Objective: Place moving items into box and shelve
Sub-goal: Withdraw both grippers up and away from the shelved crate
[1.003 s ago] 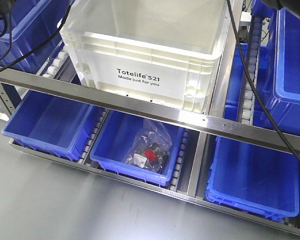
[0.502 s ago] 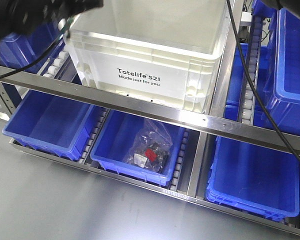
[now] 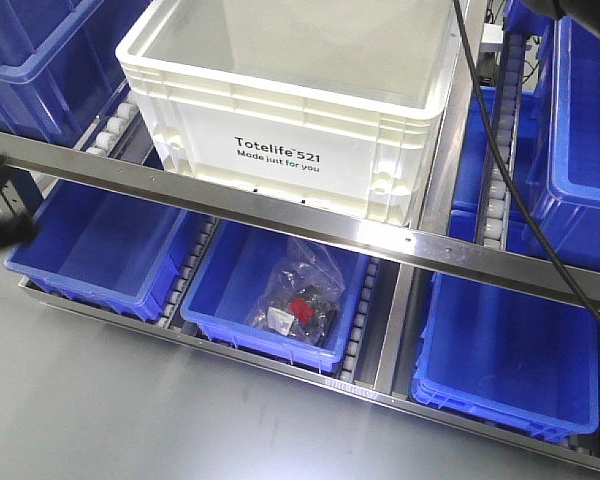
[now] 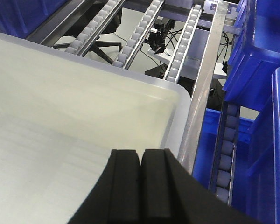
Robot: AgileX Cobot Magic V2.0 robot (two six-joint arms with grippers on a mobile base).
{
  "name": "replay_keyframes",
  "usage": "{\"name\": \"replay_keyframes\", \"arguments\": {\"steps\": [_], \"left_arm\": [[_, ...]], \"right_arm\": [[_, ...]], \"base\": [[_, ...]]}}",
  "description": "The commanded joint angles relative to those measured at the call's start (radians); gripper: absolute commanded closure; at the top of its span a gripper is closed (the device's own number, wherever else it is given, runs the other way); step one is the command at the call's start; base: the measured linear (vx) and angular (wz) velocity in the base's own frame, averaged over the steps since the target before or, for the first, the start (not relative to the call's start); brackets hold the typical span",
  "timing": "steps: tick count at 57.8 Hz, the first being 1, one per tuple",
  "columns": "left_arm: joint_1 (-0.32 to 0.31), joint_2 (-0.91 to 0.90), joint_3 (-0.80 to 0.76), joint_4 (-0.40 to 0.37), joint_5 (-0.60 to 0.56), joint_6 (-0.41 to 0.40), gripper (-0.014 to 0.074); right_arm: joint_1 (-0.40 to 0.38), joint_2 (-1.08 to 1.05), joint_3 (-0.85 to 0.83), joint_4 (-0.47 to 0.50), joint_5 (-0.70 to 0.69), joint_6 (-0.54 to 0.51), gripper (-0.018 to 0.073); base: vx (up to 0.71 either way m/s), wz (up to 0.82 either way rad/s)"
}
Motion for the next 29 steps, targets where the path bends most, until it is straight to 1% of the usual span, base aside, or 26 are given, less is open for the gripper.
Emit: {"name": "replay_keyframes", "arguments": {"steps": [1,4,7,12,13,15,16,22,24,29], "left_arm": [[0.005,-0.185,0.068,-0.009,0.002,0.038,0.0604],[0.005,-0.327,0.144,-0.009,0.015,0.038,0.0604],[0.005,-0.447,0.209,-0.010,0.001,0.032,0.0604],[0.005,-0.609,0.308,-0.010,-0.021,-0.024,0.0604],[0.005,-0.632,0.311,-0.010,-0.001,-0.041,0.0604],[0.005,-0.659,0.296,-0.010,0.098,-0.052,0.0604],[0.005,-0.666,0.293,-0.010,0.126,-0.060,0.0604],[0.005,-0.668,0.299,-0.008,0.202,-0.081,0.0604],[0.005,-0.670,0.299,0.001,0.234,-0.068,0.0604],[0.005,-0.702,0.304,0.046,0.328,-0.002,0.0604]], "right_arm": [[-0.004,-0.057,-0.028,-0.042,-0.053,-0.008,0.0568],[-0.004,-0.057,-0.028,-0.042,-0.053,-0.008,0.0568],[-0.004,-0.057,-0.028,-0.042,-0.053,-0.008,0.0568],[-0.004,-0.057,-0.028,-0.042,-0.053,-0.008,0.0568],[-0.004,-0.057,-0.028,-0.042,-0.053,-0.008,0.0568],[-0.004,-0.057,-0.028,-0.042,-0.052,-0.008,0.0568],[-0.004,-0.057,-0.028,-0.042,-0.052,-0.008,0.0568],[-0.004,-0.057,-0.028,-0.042,-0.049,-0.008,0.0568],[-0.004,-0.057,-0.028,-0.042,-0.049,-0.008,0.0568],[-0.004,-0.057,-0.028,-0.042,-0.049,-0.008,0.0568]], "base": [[0.00,0.00],[0.00,0.00],[0.00,0.00],[0.00,0.00],[0.00,0.00],[0.00,0.00],[0.00,0.00],[0.00,0.00],[0.00,0.00],[0.00,0.00]]}}
